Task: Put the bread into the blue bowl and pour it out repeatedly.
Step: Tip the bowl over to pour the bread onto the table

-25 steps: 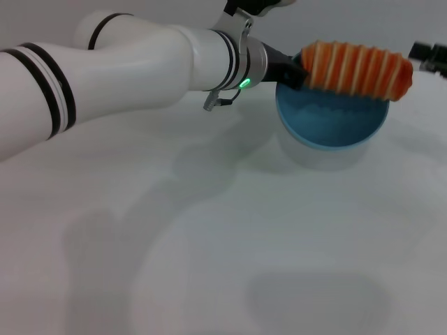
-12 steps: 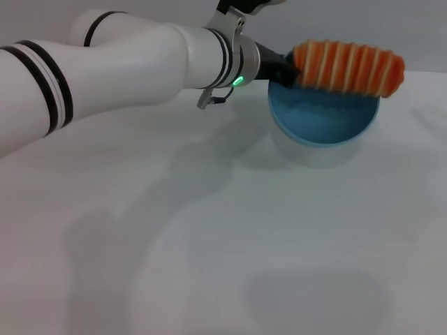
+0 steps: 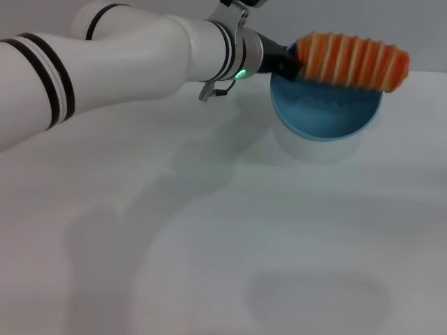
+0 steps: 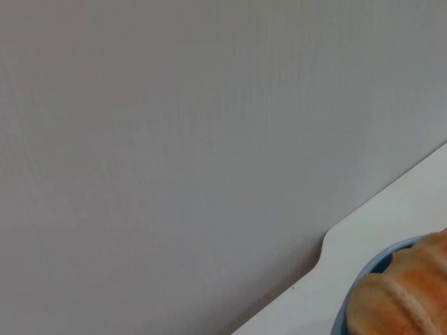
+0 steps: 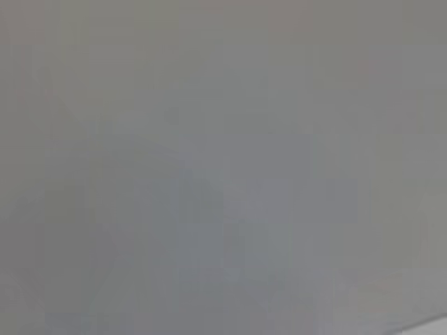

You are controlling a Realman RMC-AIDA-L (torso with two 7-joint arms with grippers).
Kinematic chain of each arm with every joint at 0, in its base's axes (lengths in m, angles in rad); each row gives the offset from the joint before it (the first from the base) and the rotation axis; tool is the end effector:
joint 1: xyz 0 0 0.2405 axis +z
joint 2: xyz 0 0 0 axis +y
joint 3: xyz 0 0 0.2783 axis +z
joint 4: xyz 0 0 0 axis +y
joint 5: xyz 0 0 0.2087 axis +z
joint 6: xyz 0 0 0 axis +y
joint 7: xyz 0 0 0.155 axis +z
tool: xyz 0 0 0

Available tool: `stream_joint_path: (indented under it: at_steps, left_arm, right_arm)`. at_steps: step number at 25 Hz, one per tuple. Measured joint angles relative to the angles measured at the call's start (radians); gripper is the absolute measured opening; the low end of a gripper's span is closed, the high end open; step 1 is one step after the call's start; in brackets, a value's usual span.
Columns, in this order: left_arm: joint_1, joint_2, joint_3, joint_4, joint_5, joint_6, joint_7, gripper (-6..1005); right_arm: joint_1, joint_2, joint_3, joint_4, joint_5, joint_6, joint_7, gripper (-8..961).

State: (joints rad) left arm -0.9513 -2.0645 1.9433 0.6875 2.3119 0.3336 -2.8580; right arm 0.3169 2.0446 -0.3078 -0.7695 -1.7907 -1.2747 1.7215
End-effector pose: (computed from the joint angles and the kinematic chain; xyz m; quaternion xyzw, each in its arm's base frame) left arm -0.1245 0.4702 -0.1262 -0.9022 -0.2452 -0.0476 0.3517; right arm 0.3955 0.3237 0.1112 -0.6819 0.4682 0.3581 0.4331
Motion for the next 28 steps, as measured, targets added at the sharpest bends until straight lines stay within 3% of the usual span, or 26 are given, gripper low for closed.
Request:
stream_joint_path:
  at_steps: [8,21,28]
  left_arm:
    - [-0.001,-0.004,0.002,0.0,0.0,-0.005,0.008,-1]
    - [0.026,-0.007,-0.027,-0.008,-0.01,-0.054,-0.015,0]
    - [0.023,-0.006,0.034,-0.007,0.002,-0.145,0.056,-1]
  right_arm:
    - [-0.009,0.003,0.065,0.175,0.076,0.004,-0.238,638]
    - [-0.016,0.007,0.075,0.212,0.079,0.014,-0.269,638]
    - [-0.007,0.007,0.075,0.214,0.079,0.026,-0.27,638]
